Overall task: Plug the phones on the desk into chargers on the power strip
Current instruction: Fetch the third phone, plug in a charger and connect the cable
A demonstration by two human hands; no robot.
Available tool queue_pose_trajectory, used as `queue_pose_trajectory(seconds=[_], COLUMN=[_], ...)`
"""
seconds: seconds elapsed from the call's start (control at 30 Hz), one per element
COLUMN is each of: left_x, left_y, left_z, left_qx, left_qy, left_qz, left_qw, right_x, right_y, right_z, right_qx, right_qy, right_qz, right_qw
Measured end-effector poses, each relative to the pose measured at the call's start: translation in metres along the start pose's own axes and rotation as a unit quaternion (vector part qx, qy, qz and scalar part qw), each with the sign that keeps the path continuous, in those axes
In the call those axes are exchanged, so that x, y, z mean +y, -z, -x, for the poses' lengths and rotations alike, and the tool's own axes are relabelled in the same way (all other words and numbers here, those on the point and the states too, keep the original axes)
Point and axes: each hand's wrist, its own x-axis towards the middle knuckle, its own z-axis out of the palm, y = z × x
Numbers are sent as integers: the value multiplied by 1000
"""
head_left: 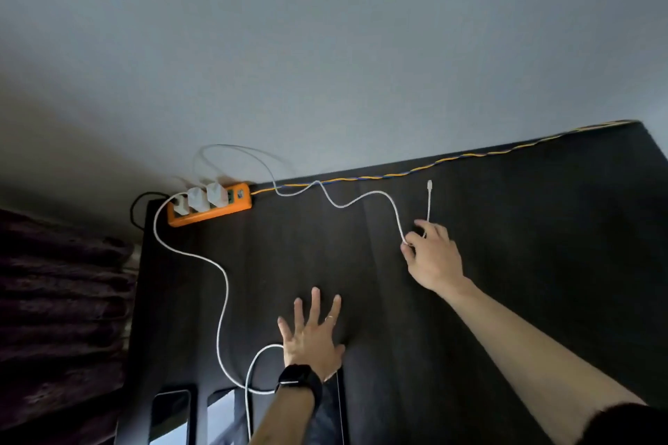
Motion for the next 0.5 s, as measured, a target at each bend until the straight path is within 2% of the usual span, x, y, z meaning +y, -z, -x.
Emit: queue_pose_trajectory(seconds=[0.07, 0.13, 0.23, 0.33, 0.43, 0.5], left_x=[-1, 0, 4, 0, -5, -3], left_y=[-1, -1, 2, -11, -52, -78], left_z=[1, -2, 2, 30, 79, 111], left_qx=[8, 20, 31, 118, 170, 137], left_qy=[-1, -4, -4, -6, 30, 75], left_qz=[-3, -23, -42, 0, 73, 106], left_qw=[1000, 1000, 999, 993, 982, 982], right_x=[-5, -11, -21, -29, -21, -24], right_y=[-18, -35, -56, -75, -100, -102], right_z=[46, 96, 168, 225, 263, 280], right_qx=[46, 54, -47, -115, -119, -148], right_qy=[45, 61, 61, 71, 69, 40], right_qz=[-6, -30, -84, -98, -127, -143], right_qw=[998, 996, 994, 986, 982, 978])
